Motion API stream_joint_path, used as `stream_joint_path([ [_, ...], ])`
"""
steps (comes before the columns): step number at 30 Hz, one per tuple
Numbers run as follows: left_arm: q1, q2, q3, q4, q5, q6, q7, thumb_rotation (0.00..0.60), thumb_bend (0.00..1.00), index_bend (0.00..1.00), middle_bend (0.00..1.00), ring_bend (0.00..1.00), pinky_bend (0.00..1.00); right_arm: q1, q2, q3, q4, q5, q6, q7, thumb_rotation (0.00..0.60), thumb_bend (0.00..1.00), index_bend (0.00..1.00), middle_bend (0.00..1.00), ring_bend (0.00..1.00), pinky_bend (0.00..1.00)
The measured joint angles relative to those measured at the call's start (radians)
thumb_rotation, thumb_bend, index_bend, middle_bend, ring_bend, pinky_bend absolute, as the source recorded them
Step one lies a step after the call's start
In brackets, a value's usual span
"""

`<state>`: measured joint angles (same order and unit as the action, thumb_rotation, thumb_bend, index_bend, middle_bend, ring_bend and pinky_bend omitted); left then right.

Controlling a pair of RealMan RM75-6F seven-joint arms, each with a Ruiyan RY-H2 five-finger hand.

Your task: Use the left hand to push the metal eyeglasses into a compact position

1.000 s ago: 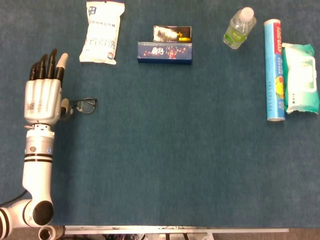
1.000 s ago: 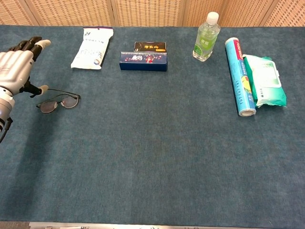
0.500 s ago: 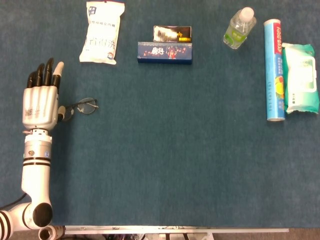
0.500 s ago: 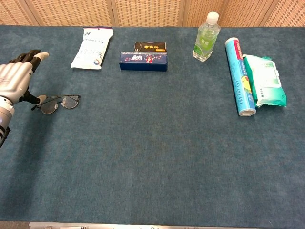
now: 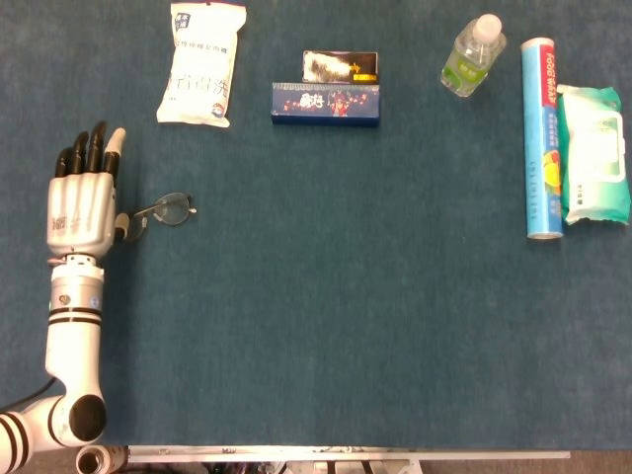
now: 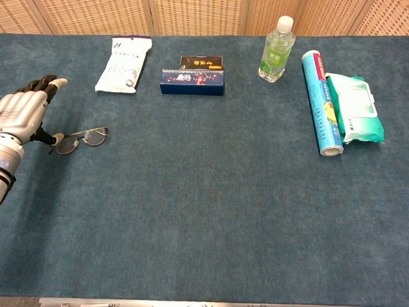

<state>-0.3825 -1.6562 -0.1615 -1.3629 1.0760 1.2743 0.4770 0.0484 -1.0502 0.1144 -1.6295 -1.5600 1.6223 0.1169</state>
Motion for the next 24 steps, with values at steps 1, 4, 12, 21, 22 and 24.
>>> stream_joint_path([
  [1,-0.002,-0.004,-0.001,0.008,-0.002,-0.006,-0.001,0.600,0.22,0.00,0.00,0.00,0.11,0.000,0.000,0.000,0.000,0.000,0.001,0.000,0.600,0.28,0.43,0.35,0.17,0.39],
  [4,-0.008,-0.016,-0.004,0.029,-0.006,-0.019,-0.006,0.600,0.23,0.00,0.00,0.00,0.11,-0.001,0.001,0.000,-0.001,-0.001,0.002,0.001,0.600,0.28,0.43,0.35,0.17,0.39],
  [12,-0.015,-0.041,-0.008,0.077,-0.017,-0.042,-0.014,0.600,0.23,0.00,0.00,0.00,0.11,-0.002,0.004,0.003,-0.001,0.002,0.005,0.009,0.600,0.28,0.43,0.35,0.17,0.39],
  [21,-0.002,-0.015,-0.006,0.025,0.012,-0.009,-0.030,0.600,0.22,0.00,0.00,0.00,0.11,-0.002,0.005,0.003,0.000,0.003,0.002,0.011,0.600,0.28,0.43,0.35,0.17,0.39],
  [22,0.004,-0.001,-0.005,0.001,0.024,0.006,-0.034,0.600,0.23,0.00,0.00,0.00,0.11,-0.001,0.005,0.003,0.000,0.003,0.002,0.011,0.600,0.28,0.43,0.35,0.17,0.39],
  [24,0.015,0.028,-0.003,-0.043,0.043,0.031,-0.039,0.600,0.23,0.00,0.00,0.00,0.11,-0.001,0.003,0.003,0.001,0.003,0.001,0.008,0.600,0.28,0.43,0.35,0.17,0.39],
])
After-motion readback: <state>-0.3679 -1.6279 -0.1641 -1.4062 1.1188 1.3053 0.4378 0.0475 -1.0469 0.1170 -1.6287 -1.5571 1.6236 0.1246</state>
